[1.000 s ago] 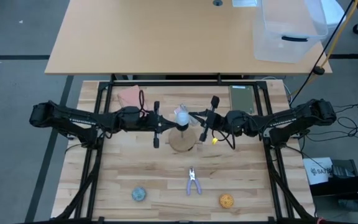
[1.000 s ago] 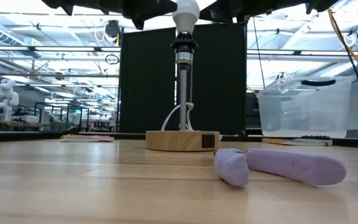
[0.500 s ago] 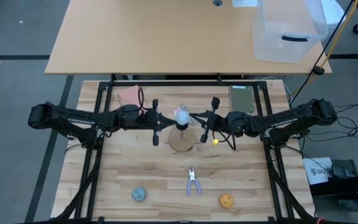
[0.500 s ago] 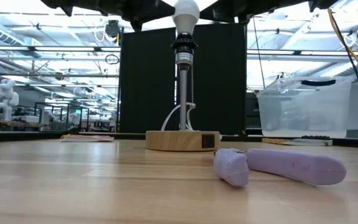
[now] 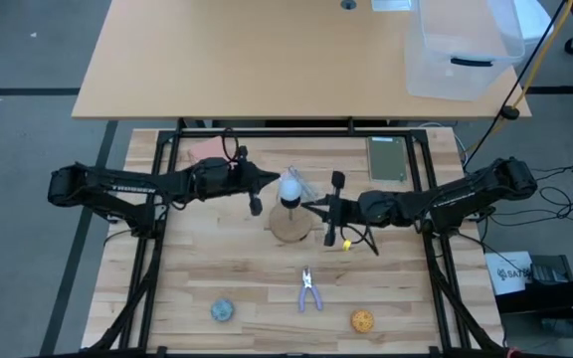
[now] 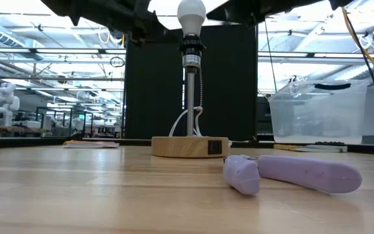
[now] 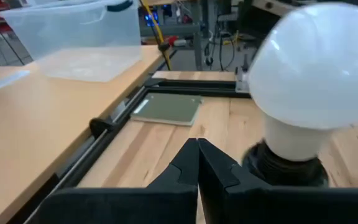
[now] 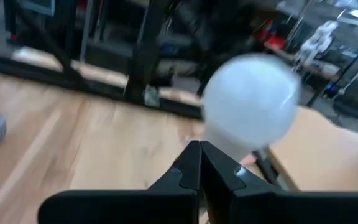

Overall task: Screw lightbulb
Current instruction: Insert the lightbulb on the lamp

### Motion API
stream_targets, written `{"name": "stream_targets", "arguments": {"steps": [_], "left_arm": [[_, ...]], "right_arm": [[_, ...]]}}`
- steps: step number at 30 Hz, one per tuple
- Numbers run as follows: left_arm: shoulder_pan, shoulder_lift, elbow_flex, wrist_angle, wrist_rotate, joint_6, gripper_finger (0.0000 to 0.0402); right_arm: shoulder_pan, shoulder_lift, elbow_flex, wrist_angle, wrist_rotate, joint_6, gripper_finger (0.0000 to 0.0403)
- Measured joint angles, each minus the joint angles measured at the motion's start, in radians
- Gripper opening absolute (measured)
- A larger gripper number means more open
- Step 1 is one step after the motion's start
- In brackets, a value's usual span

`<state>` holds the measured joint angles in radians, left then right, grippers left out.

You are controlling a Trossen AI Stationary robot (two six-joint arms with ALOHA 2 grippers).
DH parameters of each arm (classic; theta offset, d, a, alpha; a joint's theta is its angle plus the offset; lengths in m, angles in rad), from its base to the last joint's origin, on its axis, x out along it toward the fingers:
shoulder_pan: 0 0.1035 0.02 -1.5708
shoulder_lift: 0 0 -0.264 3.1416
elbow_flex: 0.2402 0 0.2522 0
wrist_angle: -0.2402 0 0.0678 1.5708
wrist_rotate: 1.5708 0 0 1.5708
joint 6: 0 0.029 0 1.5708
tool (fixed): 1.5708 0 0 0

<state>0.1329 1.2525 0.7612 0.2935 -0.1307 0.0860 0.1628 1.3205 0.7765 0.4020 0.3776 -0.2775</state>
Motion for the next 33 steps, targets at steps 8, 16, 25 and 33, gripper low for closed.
{"name": "stream_targets", "arguments": {"steps": [8, 16, 25, 33], "left_arm": [[-0.025, -0.056, 0.000, -0.014, 0.030, 0.021, 0.0000], [-0.090, -0.094, 0.000, 0.001, 0.074, 0.077, 0.0000], [-0.103, -0.068, 0.000, 0.023, 0.101, 0.080, 0.0000], [-0.103, -0.052, 0.000, 0.039, 0.098, 0.077, 0.0000]], "right_arm": [[0.011, -0.002, 0.000, -0.055, 0.036, 0.031, 0.0000], [-0.011, -0.002, 0.000, -0.033, 0.212, 0.019, 0.0000], [-0.052, -0.004, 0.000, 0.107, 0.196, -0.064, 0.0000], [-0.052, -0.004, 0.000, 0.124, 0.120, -0.083, 0.0000]]}}
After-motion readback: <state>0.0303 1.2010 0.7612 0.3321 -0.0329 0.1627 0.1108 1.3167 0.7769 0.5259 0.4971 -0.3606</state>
